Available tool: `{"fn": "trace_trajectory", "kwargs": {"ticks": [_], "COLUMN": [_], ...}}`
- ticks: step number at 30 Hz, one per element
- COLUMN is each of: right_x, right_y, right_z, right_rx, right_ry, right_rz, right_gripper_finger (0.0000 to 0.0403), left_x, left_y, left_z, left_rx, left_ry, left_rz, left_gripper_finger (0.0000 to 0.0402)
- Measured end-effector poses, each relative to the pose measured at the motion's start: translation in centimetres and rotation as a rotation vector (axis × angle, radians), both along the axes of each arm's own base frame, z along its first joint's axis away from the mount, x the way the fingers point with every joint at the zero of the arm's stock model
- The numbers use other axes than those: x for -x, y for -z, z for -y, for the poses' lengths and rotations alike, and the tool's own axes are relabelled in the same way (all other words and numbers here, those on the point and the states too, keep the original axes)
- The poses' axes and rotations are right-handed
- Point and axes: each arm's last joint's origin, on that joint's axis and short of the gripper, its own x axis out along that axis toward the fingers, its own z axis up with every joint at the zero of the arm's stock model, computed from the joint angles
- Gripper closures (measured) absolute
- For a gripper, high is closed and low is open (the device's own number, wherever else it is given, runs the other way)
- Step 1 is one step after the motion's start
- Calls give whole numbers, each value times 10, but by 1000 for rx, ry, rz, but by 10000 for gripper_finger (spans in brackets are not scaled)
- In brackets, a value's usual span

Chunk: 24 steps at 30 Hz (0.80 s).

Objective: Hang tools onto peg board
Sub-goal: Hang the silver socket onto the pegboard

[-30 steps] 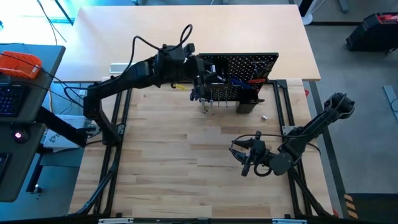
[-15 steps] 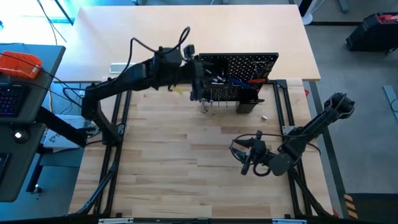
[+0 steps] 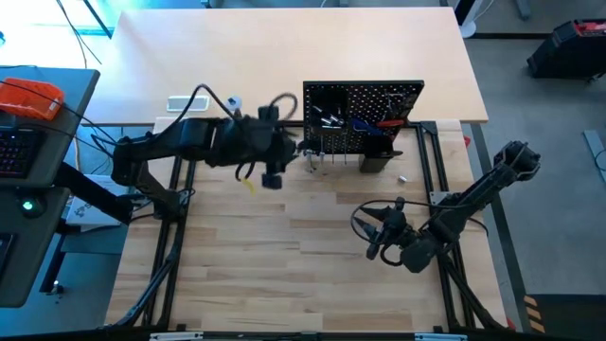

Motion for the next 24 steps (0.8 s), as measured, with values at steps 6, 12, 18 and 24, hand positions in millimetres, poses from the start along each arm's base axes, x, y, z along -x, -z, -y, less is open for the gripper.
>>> {"fn": "trace_trajectory", "kwargs": {"ticks": [6, 12, 18, 24], "right_x": [-2, -3, 0, 8], "right_y": [10, 24, 31, 40], "right_z": [16, 38, 58, 84], "right_rx": [-45, -119, -168, -293], "right_ry": [64, 110, 221, 391], "right_rz": [-57, -205, -275, -385], "right_gripper_finger": [251, 251, 252, 252], "left_x": [3, -4, -10, -10], "left_y": [25, 60, 97, 132], "left_z": [22, 43, 53, 56], "left_rx": [70, 66, 122, 209], "left_ry": [8, 60, 115, 219], "left_rz": [-130, -222, -279, -266], "left_gripper_finger": [190, 190, 190, 190]}}
